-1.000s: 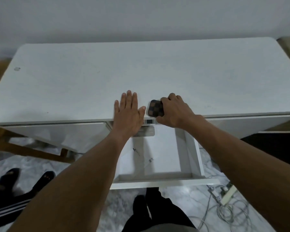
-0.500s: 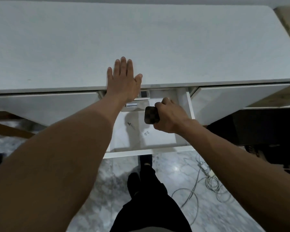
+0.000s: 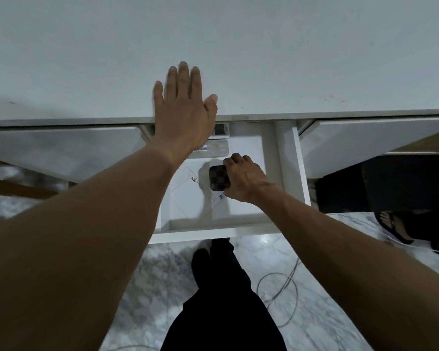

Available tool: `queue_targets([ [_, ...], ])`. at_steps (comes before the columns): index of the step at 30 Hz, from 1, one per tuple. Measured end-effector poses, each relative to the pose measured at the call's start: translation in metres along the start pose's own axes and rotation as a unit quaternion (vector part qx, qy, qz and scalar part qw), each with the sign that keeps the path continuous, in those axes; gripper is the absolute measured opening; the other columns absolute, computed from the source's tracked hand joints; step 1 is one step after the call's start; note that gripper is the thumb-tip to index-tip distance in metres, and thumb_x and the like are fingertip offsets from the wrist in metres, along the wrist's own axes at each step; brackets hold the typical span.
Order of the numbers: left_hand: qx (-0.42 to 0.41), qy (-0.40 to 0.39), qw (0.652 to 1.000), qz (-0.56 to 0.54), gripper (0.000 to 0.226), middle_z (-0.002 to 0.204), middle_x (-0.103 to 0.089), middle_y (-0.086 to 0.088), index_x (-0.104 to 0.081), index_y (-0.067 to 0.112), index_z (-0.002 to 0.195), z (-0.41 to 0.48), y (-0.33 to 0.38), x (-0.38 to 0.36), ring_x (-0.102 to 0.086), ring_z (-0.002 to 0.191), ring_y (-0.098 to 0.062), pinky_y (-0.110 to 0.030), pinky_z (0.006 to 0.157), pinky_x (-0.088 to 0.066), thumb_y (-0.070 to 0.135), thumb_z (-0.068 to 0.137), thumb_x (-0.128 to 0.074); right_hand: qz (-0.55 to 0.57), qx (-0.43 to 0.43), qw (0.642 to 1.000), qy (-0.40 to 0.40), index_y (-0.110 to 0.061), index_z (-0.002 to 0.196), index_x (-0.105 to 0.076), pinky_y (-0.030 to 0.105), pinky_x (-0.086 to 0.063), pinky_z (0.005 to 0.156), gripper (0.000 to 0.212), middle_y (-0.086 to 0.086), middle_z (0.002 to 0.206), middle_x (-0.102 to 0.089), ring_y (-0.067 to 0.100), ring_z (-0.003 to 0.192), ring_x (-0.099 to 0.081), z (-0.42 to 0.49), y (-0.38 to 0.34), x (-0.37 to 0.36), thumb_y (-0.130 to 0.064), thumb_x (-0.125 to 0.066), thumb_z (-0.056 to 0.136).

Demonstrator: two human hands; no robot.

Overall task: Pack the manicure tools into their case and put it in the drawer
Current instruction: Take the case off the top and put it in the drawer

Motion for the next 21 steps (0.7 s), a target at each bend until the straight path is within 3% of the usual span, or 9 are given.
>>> queue_targets([
  [21,0.003,0.023,1.0,0.013,0.063,0.163,-0.007,-0.013,-0.009,0.012,0.155,-0.002,-0.001,0.001,-0.005,0.151,-0.029,-0.049,0.12,-0.007,0.045,0.102,-0.01,0.025,0.015,1.0,-0.013,-0.01,0.121,-0.051,0.039,-0.045,0.092,0.055,0.009,0.126,-0.051,0.031,0.112,-0.048,0.026,0.011,-0.031,-0.025,-0.071,0.072],
])
Point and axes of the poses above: each hand's wrist, its own z-axis towards the middle knuckle, its own x-axis out of the back of the hand, y = z × x, the point moved 8 cm from there along z, towards the middle knuckle
